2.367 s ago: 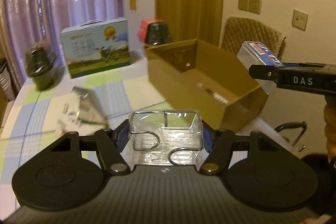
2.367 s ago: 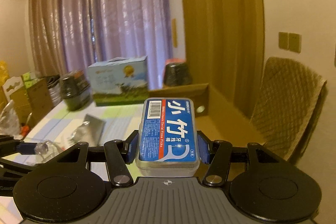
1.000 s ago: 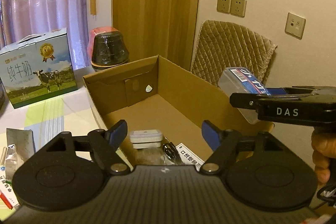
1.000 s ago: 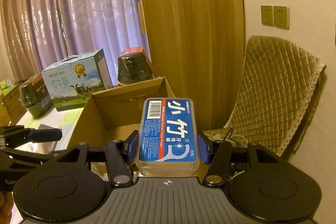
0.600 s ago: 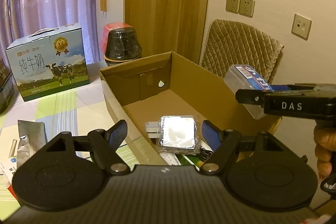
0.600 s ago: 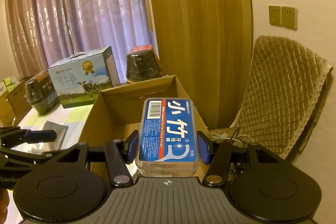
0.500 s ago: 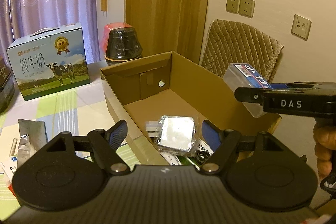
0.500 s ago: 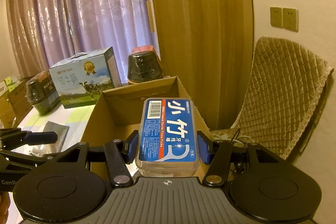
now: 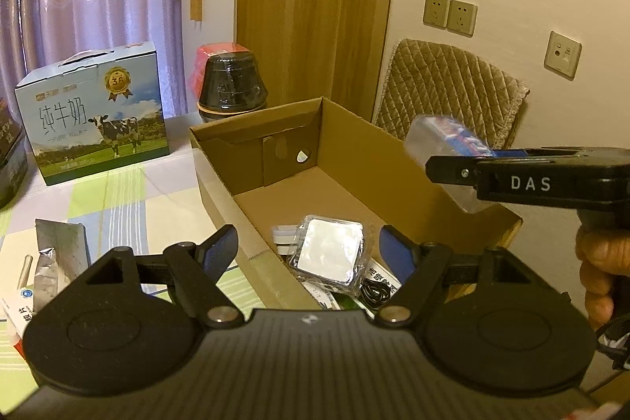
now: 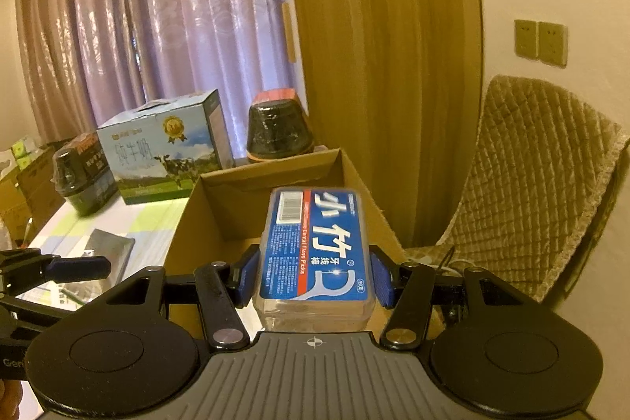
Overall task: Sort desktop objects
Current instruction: 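Open the right tool to drop the floss box into the cardboard box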
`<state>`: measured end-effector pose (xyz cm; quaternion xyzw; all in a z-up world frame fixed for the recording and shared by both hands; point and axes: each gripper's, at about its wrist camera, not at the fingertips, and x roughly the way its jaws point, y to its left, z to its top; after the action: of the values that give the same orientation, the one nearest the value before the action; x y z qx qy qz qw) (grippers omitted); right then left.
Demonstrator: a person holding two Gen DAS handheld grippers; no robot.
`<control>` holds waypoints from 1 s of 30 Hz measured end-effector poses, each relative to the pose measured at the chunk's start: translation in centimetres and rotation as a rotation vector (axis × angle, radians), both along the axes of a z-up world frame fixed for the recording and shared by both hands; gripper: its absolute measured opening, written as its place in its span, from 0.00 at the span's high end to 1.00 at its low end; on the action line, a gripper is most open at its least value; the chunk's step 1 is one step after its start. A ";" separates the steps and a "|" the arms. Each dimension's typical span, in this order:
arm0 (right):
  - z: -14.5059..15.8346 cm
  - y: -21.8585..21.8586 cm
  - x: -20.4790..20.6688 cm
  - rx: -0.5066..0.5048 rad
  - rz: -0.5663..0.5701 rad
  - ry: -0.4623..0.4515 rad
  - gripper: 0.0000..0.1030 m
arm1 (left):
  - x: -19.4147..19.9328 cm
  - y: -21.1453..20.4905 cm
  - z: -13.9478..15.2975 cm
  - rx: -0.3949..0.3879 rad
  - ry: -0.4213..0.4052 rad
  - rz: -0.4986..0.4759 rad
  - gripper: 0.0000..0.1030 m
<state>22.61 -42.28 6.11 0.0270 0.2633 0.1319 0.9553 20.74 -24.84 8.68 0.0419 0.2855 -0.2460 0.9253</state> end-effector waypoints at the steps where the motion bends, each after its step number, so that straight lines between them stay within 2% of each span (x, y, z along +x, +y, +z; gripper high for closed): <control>1: 0.1 -0.1 -0.1 0.005 -0.010 -0.013 0.18 | 0.0 0.1 0.0 0.001 0.000 0.002 0.27; 10: 0.6 -0.8 -1.4 0.018 -0.039 -0.013 0.17 | -0.9 2.1 -0.1 0.000 0.011 0.031 0.27; 18: 2.0 -0.5 -3.7 0.049 -0.033 -0.025 0.17 | -3.4 4.3 0.0 -0.012 0.023 0.064 0.24; 30: 3.1 4.8 -8.8 0.096 0.069 -0.035 0.15 | -7.8 11.0 -0.3 0.011 0.031 0.161 0.19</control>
<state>13.86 -37.52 9.26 0.0615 0.2409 0.1775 0.9522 12.91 -13.87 8.42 0.0199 0.3036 -0.1700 0.9373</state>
